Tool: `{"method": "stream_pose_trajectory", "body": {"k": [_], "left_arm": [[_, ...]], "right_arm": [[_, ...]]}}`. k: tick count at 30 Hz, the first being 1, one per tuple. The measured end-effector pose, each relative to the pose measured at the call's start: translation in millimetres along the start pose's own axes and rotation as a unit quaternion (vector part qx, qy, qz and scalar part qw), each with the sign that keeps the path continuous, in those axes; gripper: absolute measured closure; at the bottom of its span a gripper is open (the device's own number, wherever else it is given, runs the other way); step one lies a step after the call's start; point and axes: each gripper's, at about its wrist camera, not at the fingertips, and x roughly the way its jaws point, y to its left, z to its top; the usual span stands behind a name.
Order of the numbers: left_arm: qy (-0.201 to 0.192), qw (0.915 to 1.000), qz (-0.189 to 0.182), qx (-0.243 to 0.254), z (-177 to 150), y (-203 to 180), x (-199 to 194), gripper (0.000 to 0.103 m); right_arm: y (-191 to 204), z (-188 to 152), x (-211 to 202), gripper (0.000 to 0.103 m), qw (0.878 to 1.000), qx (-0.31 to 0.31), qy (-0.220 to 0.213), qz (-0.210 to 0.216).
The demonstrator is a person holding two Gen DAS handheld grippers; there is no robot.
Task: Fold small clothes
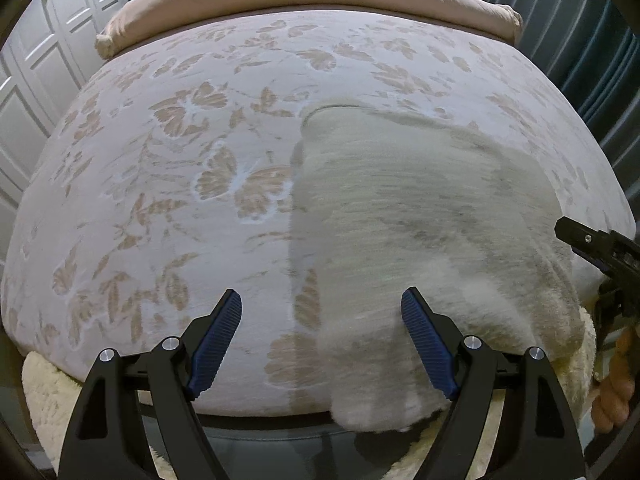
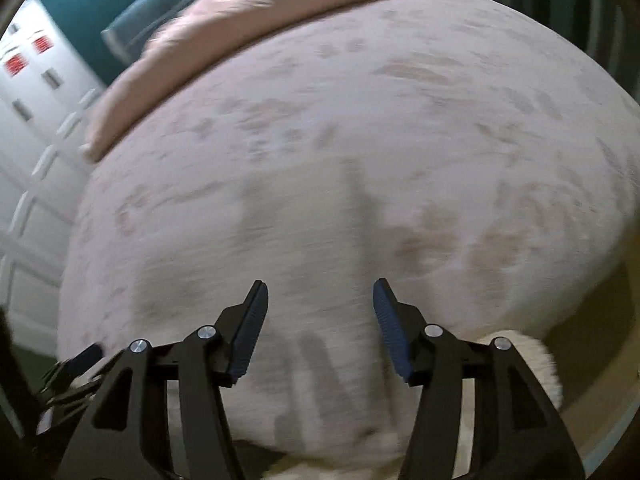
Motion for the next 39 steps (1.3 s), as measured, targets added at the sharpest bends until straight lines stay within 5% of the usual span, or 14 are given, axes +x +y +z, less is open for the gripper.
{"method": "stream_pose_trajectory", "body": {"k": [10,11,13,14,17,20,23,25,26,34,39], "left_arm": [[0.011,0.9998,0.002,0.019,6.7,-29.6,6.0,0.022],[0.014,0.9998,0.004,0.017,7.0,-31.3,8.2,0.022],[0.016,0.9997,0.008,0.018,6.7,-31.8,10.2,0.022],[0.018,0.9996,0.011,0.018,6.8,-32.3,11.4,0.022],[0.023,0.9994,0.019,0.018,7.1,-33.5,15.5,0.022],[0.024,0.9993,0.024,0.016,7.1,-34.3,18.8,0.019],[0.024,0.9988,0.037,0.024,6.6,-34.1,21.6,0.018],[0.031,0.9985,0.038,0.023,6.4,-34.5,26.6,0.017],[0.034,0.9987,0.033,0.021,6.2,-34.5,28.2,0.016],[0.033,0.9984,0.040,0.024,3.6,-37.3,32.0,0.016],[0.031,0.9986,0.037,0.021,3.3,-37.2,31.0,0.015]], "right_arm": [[2.2,5.5,36.9,0.045,0.999,0.009,0.037,0.022],[3.7,5.1,37.8,0.049,0.999,0.009,0.035,0.017],[9.5,7.4,30.7,0.086,1.000,-0.004,0.021,0.005],[12.1,9.0,24.4,0.094,1.000,-0.013,0.010,0.002],[19.4,19.4,-16.3,0.094,0.995,-0.004,-0.035,0.098],[28.8,26.2,-39.2,0.094,0.990,-0.028,-0.078,0.111],[23.7,25.3,-7.3,0.094,0.996,-0.032,-0.051,0.072],[10.3,17.7,53.7,0.094,0.999,-0.028,0.032,-0.002],[5.0,15.1,62.3,0.094,0.999,-0.016,0.045,-0.002],[14.1,3.4,-23.4,0.091,0.998,-0.017,-0.023,0.050],[17.1,-38.9,13.3,0.093,0.996,-0.074,0.054,-0.005]]}}
